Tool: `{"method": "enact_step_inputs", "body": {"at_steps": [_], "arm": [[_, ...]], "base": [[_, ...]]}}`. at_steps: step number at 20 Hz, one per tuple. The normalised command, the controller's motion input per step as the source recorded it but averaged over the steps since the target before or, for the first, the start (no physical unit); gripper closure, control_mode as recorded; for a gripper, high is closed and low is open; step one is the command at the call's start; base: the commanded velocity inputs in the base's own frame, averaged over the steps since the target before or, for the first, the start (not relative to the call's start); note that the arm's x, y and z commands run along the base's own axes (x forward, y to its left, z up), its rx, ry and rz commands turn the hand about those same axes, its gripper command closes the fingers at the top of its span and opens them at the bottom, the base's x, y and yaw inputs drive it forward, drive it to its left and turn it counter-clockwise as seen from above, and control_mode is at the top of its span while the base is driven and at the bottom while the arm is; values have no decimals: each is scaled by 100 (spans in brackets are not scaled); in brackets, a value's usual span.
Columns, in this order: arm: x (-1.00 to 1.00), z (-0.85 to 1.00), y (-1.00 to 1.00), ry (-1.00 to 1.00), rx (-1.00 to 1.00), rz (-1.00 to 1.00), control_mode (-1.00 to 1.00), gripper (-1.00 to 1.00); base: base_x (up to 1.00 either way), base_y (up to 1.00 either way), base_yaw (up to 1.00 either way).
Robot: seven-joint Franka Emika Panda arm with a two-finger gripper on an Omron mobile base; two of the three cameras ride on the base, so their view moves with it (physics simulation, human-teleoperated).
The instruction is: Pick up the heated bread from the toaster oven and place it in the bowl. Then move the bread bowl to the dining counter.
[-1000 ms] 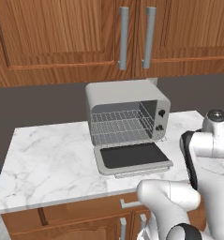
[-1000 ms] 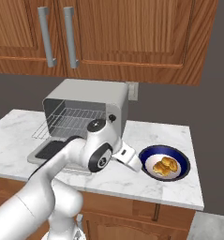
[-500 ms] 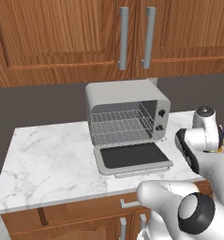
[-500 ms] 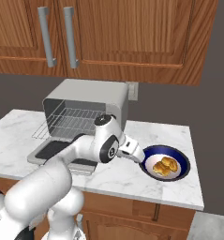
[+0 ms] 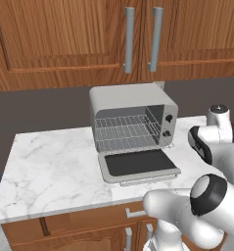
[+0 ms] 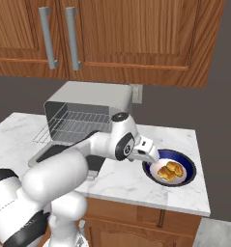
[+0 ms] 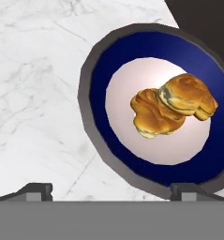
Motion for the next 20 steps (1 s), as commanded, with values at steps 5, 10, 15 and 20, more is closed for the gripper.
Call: {"method": "enact_step_inputs", "body": {"at_steps": [5,10,15,20], "arm": [[0,-6,-12,4,0,1,-100,-100],[5,-21,0,1,-1,0,-100,-100],[4,-18,0,0,-5,0,-100,-100],[21,-20,-6,0,-8,3,-100,-100]], "base": [[0,0,0],[0,0,0],[0,0,0],[0,0,0]]}}
